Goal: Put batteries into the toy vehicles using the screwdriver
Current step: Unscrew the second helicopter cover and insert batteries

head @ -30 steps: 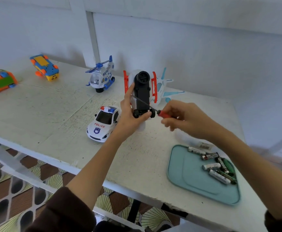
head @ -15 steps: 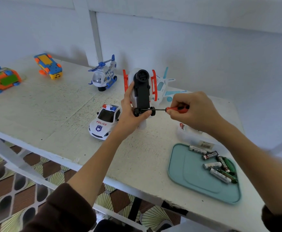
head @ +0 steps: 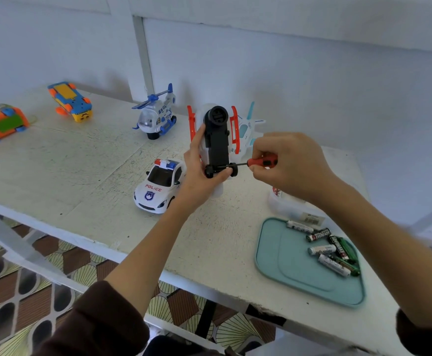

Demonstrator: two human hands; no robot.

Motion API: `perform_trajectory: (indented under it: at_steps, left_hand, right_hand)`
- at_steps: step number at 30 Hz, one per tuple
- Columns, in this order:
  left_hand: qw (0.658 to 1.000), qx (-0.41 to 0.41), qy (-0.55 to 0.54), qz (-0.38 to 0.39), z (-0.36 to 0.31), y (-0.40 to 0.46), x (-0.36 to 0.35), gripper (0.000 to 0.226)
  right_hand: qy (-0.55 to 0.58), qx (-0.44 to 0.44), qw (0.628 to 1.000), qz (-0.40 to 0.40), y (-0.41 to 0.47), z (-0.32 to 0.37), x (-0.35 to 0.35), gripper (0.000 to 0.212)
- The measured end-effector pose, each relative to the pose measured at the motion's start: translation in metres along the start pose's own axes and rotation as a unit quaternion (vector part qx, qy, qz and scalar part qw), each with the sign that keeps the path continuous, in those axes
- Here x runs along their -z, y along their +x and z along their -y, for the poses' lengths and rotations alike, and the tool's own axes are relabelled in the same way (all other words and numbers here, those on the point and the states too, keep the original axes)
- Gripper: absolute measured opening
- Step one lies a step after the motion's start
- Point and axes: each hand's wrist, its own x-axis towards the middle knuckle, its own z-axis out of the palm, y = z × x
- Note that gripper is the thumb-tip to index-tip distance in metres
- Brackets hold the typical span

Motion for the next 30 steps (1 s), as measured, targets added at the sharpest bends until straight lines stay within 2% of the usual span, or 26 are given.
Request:
perform_trajectory:
  at_steps: [4,5,7,10,12,16,18,20,23,26,30]
  left_hand:
    - [1.000,0.000,-0.002,-0.001,0.002,-0.001,0.000,0.098]
    - [1.000,-0.001,-0.007,-0.002,0.002,-0.001,-0.001,0.098]
    - [1.000,-0.003,-0.009,-0.008,0.002,-0.002,0.000,0.099]
    - [1.000,-0.004,0.001,-0.014,0.001,-0.002,0.000,0.099]
    - [1.000,-0.006,0.006,-0.014,0.001,-0.003,0.000,0.099]
    - [1.000,-0.005,0.001,-0.015,-0.002,-0.003,-0.002,0.097]
    - [1.000,-0.009,-0.001,-0.022,-0.001,-0.002,-0.002,0.097]
    - [1.000,-0.007,-0.004,-0.029,0.001,-0.002,-0.001,0.098]
    - [1.000,-0.004,-0.001,-0.025,0.000,-0.004,-0.003,0.099]
    - [0.999,-0.004,0.001,-0.033,0.000,-0.005,-0.005,0.098]
    - [0.999,-0.009,0.000,-0.038,0.003,-0.002,-0.002,0.098]
  right_hand:
    - [0.074,0.014,0.997,0.005,0.009,0.007,0.003,0.004]
    - [0.076,0.010,0.997,0.009,0.011,0.009,0.003,0.008]
    - [0.004,-0.011,0.999,0.053,0.015,0.010,0.004,0.023]
    - [-0.060,-0.023,0.994,0.087,0.018,0.010,0.007,0.022]
    - [-0.047,-0.018,0.997,0.066,0.017,0.013,0.007,0.018]
    - [-0.050,0.005,0.999,0.008,0.011,0.019,0.002,0.027]
    - [-0.005,0.008,1.000,0.017,0.009,0.019,0.002,0.024]
    - [0.096,-0.023,0.995,0.029,0.008,0.018,0.002,0.011]
    - [0.219,-0.074,0.973,-0.003,0.005,0.021,0.003,0.005]
    - [0.230,-0.069,0.970,-0.040,0.005,0.021,0.005,0.012]
    - [0.172,-0.030,0.985,0.001,0.004,0.022,0.006,0.021]
